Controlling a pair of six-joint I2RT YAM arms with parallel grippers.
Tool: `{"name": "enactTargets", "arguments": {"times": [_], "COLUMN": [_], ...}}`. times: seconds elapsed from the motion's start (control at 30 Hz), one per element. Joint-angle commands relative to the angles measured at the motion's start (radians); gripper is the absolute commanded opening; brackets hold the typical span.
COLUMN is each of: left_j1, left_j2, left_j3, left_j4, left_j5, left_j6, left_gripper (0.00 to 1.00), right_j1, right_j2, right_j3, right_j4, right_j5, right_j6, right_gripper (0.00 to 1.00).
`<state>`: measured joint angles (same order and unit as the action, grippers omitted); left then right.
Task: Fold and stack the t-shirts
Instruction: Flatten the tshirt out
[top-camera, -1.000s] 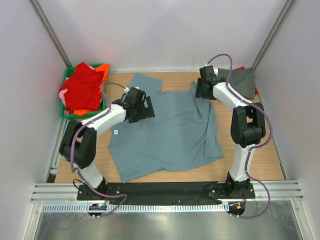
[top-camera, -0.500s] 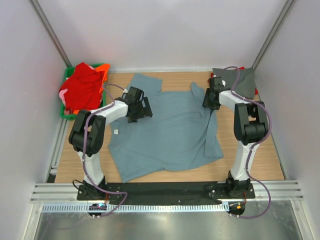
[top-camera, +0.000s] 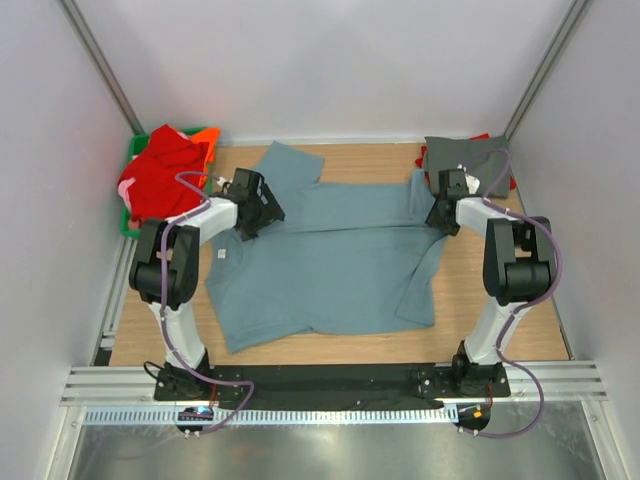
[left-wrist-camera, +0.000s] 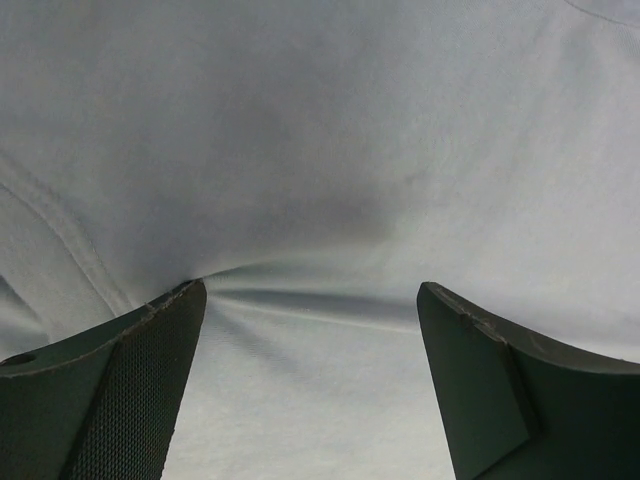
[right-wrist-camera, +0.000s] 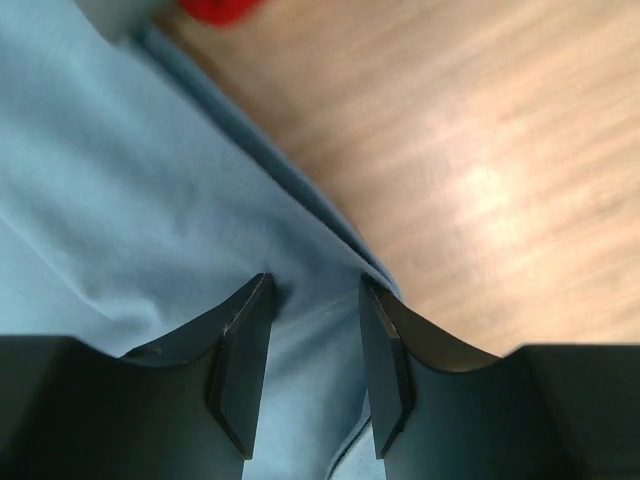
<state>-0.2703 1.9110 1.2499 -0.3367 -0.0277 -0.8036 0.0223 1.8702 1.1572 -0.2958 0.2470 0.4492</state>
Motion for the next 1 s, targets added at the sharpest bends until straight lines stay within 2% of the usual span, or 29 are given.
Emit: {"name": "enactTargets", "arguments": {"times": [0.0, 0.1, 0.2, 0.27, 0.43, 0.57, 0.7, 0.83, 0.97], "left_j1": [0.034, 0.000, -0.052, -0.095, -0.184, -0.216, -0.213, -0.211, -0.211], "left_j2": [-0.006, -0.049, -0.116, -0.168, -0.277, -0.407, -0.486, -0.412, -0.339], "left_j3": [-0.093, -0.109, -0.090, -0.045, 0.048, 0.013, -0.069, -0.115, -0.132], "left_j4": [-0.150, -0.162, -0.189, -0.217, -0.373, -0.424, -0.384, -0.352, -0.274], "left_j5": [-0.128, -0.130, -0.155, -0.179, -0.265, -0.298, -0.314, -0.267, -0.268], "left_j6": [-0.048, -0.048, -0.040, -0.017, 0.046, 0.090, 0.126, 0.116, 0.104], "left_gripper": [0.90, 0.91, 0.94, 0.96, 1.00, 1.00, 1.00, 1.00, 1.00], "right_j1": [-0.009, -0.009, -0.010, 0.001, 0.076, 0.151, 0.194, 0.196, 0.196], "right_j2": [-0.041, -0.080, -0.124, -0.152, -0.258, -0.284, -0.199, -0.056, 0.137], "right_j3": [-0.105, -0.102, -0.065, -0.041, 0.035, 0.065, 0.146, 0.251, 0.430], "right_j4": [-0.120, -0.147, -0.192, -0.222, -0.305, -0.319, -0.289, -0.286, -0.325], "right_j5": [0.009, -0.003, -0.018, -0.020, -0.034, -0.066, -0.135, -0.129, -0.101], "right_j6": [0.059, 0.056, 0.042, 0.034, 0.023, 0.028, 0.032, 0.022, -0.020], "right_gripper": [0.46, 0.48, 0.57, 0.58, 0.64, 0.68, 0.69, 0.70, 0.70]}}
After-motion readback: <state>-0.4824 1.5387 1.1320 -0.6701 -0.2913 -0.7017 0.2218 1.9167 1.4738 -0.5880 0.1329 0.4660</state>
